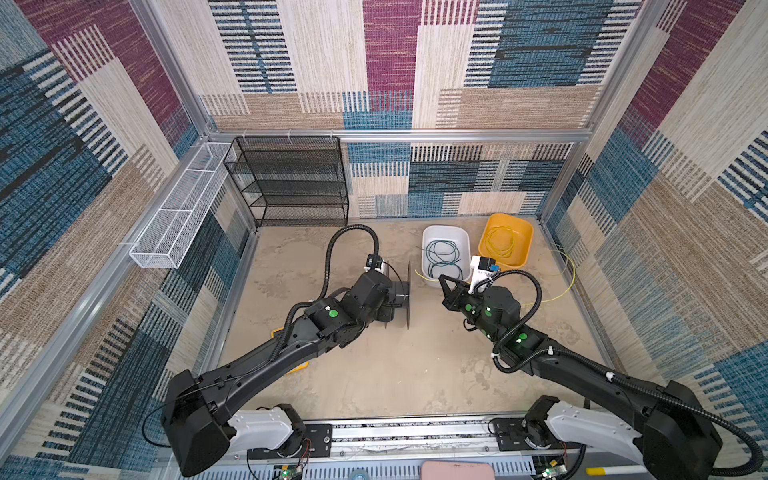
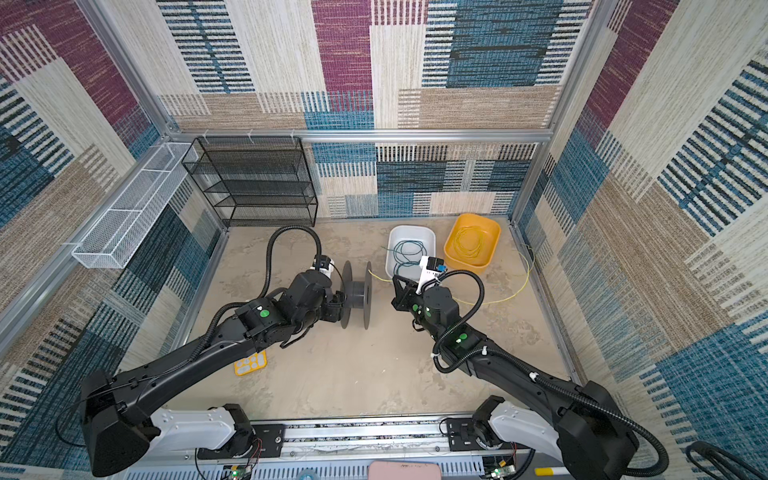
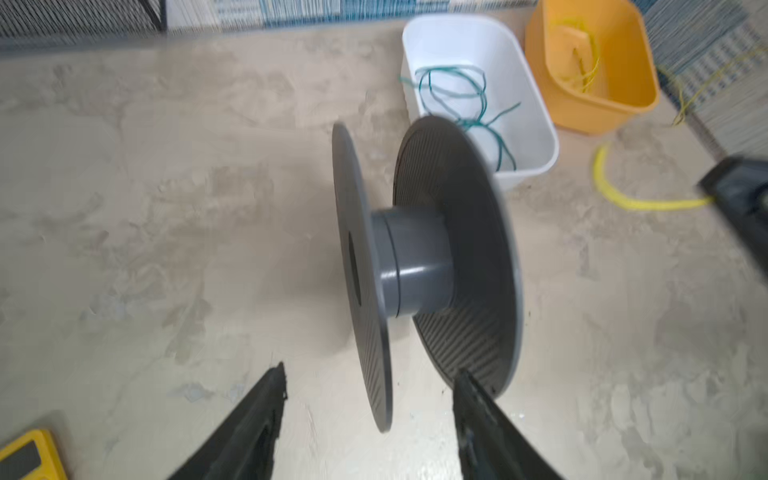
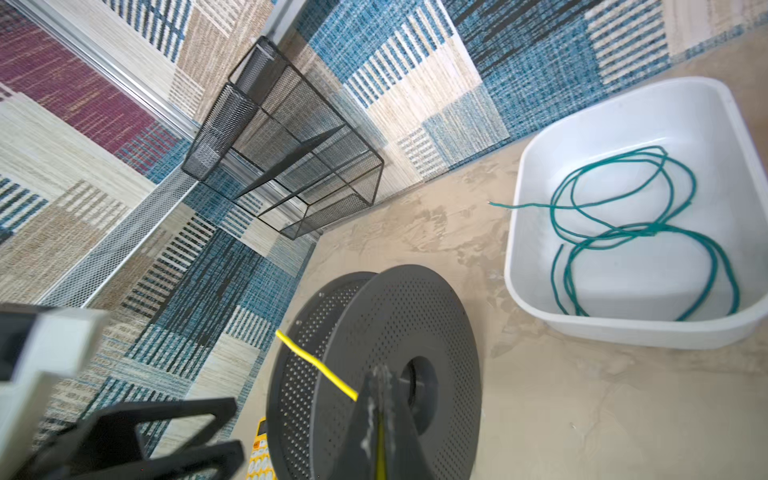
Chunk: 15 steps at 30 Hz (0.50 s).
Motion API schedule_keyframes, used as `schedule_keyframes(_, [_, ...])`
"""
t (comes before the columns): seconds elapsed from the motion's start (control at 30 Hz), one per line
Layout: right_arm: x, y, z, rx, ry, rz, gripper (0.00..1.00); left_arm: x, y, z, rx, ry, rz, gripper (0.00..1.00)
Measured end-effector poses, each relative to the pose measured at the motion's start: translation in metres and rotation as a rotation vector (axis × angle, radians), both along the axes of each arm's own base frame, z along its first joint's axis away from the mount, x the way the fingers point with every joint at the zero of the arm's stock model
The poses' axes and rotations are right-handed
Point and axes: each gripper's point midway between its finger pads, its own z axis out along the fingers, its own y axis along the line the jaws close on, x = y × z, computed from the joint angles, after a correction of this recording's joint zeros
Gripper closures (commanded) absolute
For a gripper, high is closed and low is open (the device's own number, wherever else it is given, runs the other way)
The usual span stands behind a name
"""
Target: Wrap the cables
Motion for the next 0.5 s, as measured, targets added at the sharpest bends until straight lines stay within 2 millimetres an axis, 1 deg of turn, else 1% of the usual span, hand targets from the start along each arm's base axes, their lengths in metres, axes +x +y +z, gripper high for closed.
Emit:
schedule_keyframes(0.07, [-0.001, 0.000, 0.009, -0.008, -0.025, 0.004, 1.00, -0.003, 0.001, -0.014, 0.010, 0.035, -0.011, 0.43])
schedule_keyframes(0.1, [-0.001, 0.000, 0.013, -0.014, -0.036, 0.006, 1.00, -0.001, -0.001, -0.018, 0.012, 0.040, -0.011, 0.45])
schedule_keyframes(0.17, [-0.001, 0.002, 0.023, -0.032, -0.067, 0.026, 1.00, 0.003, -0.007, -0.025, 0.008, 0.047, -0.019, 0.54])
schedule_keyframes(0.27, [-0.001, 0.008, 0.028, -0.073, -0.083, 0.057, 1.00, 0.008, -0.012, -0.037, 0.022, 0.059, -0.028, 0.64])
schedule_keyframes(0.33, [-0.001, 0.013, 0.027, -0.108, -0.083, 0.087, 1.00, 0.011, -0.013, -0.041, 0.032, 0.055, -0.035, 0.68])
schedule_keyframes(0.4, [0.000, 0.018, 0.027, -0.147, -0.085, 0.111, 1.00, 0.012, -0.013, -0.043, 0.038, 0.050, -0.041, 0.70])
schedule_keyframes(0.5, [0.004, 0.027, 0.035, -0.210, -0.108, 0.150, 1.00, 0.011, -0.012, -0.044, 0.045, 0.037, -0.056, 0.78])
